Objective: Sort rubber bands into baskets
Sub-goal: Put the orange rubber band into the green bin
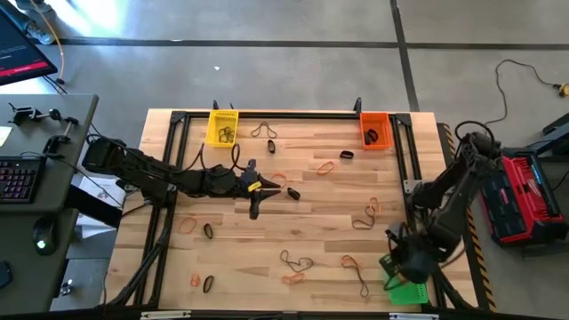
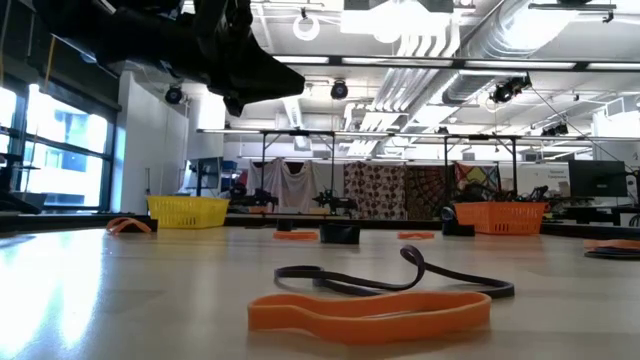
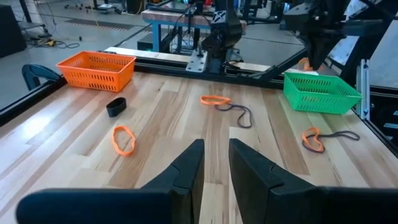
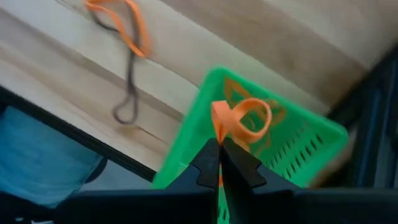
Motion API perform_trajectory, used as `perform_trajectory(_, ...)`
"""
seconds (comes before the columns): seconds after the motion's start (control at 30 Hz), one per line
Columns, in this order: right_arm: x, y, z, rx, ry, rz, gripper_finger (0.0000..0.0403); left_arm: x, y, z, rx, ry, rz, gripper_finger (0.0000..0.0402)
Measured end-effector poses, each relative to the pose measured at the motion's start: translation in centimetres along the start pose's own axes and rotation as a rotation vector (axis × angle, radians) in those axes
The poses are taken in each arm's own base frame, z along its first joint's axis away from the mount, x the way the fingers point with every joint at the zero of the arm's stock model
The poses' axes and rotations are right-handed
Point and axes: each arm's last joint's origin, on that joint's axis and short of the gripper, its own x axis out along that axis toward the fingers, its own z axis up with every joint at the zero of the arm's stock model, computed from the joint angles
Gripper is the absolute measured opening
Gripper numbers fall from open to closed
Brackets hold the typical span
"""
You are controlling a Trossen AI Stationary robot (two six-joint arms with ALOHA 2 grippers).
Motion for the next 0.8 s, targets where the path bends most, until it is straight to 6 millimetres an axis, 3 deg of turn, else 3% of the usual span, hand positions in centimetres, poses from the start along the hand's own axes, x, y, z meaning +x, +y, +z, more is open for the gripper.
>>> perform_trajectory(0.3,2.7,0.0,-2.9,0.069,0.017,-0.072,0.0000,0.0,0.0,0.0,0.003,-0.003,0.001,0.0064)
perform_trajectory(0.63,6.2,0.9,-3.6,0.053,0.015,-0.165,0.0000,0.0,0.2,0.2,0.013,-0.018,0.006,0.0064)
perform_trajectory(0.8,6.6,1.1,-3.5,0.057,0.017,-0.182,0.0000,0.0,0.2,0.2,0.013,-0.018,0.006,0.0064)
